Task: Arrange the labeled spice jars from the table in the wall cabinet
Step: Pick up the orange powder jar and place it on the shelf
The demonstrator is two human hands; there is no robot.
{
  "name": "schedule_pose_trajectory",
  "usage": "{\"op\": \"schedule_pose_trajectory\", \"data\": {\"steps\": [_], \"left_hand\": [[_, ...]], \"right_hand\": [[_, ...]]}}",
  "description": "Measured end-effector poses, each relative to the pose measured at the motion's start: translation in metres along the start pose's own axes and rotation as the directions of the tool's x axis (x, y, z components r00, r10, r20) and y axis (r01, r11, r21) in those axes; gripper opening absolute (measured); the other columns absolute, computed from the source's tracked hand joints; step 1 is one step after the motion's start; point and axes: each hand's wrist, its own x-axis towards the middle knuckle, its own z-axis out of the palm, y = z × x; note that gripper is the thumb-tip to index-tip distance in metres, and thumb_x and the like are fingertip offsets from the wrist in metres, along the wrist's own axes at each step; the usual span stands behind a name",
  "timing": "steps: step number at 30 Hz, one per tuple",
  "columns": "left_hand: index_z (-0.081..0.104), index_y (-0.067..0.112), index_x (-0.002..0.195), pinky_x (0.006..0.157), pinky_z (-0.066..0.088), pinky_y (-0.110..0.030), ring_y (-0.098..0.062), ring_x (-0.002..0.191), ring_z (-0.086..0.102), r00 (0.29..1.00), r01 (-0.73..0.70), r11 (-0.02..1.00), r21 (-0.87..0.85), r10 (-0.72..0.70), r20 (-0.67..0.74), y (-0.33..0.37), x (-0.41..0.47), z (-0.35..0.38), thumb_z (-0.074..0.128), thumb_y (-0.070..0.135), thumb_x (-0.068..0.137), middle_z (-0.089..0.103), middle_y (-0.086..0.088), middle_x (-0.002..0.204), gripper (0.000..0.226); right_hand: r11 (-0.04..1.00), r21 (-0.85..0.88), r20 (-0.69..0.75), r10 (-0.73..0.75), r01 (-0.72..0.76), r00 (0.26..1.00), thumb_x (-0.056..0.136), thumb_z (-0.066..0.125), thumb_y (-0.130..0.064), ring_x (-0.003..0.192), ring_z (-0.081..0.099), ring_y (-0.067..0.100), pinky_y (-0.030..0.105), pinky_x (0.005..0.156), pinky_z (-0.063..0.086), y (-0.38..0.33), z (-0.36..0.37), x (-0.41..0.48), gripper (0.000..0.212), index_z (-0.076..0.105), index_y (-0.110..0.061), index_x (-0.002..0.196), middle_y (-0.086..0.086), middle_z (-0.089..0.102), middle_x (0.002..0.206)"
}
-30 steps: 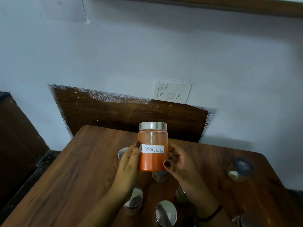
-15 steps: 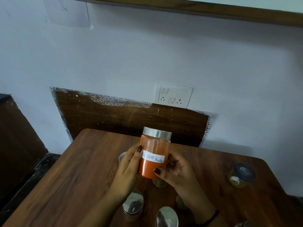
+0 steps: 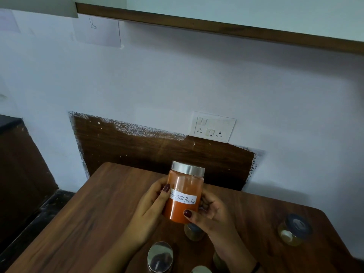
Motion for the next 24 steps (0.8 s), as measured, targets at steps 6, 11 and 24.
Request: {"op": "schedule_pose_trajectory", "data": {"steps": [6, 11, 24], "left_hand": [[0.05, 0.024, 0.135, 0.088, 0.055, -0.025, -0.01, 0.114, 0.064, 0.999, -0.037, 0.998, 0.043, 0.039, -0.026, -0.01, 0.009, -0.018, 0.065, 0.078, 0.067, 0.064, 0.015, 0.123, 0.088], [0.053, 0.027, 0.133, 0.083, 0.056, -0.022, -0.012, 0.106, 0.067, 0.986, -0.091, 0.996, 0.024, 0.093, -0.139, -0.006, 0.011, -0.025, 0.066, 0.055, 0.079, 0.068, 0.008, 0.12, 0.062], [0.054, 0.021, 0.134, 0.091, 0.054, -0.026, -0.015, 0.114, 0.066, 0.907, -0.376, 0.912, 0.166, 0.399, -0.136, 0.083, 0.066, -0.078, 0.067, 0.055, 0.077, 0.069, 0.006, 0.123, 0.067]], "right_hand": [[0.996, 0.067, -0.002, -0.053, 0.053, 0.999, 0.047, 0.094, -0.048, 0.11, 0.068, 0.021, 0.03, 0.081, 0.058, -0.019, 0.008, 0.014, 0.094, 0.057, -0.015, 0.127, 0.003, 0.071, 0.118], [0.989, 0.039, 0.011, -0.146, 0.145, 0.989, 0.049, 0.093, -0.046, 0.111, 0.067, 0.022, 0.032, 0.085, 0.058, -0.047, 0.019, 0.031, 0.094, 0.056, -0.017, 0.13, 0.005, 0.07, 0.12], [0.926, 0.003, 0.124, -0.375, 0.378, 0.919, 0.05, 0.093, -0.04, 0.108, 0.069, 0.016, 0.027, 0.08, 0.058, -0.15, 0.049, 0.081, 0.085, 0.057, -0.025, 0.126, -0.007, 0.071, 0.116]]}}
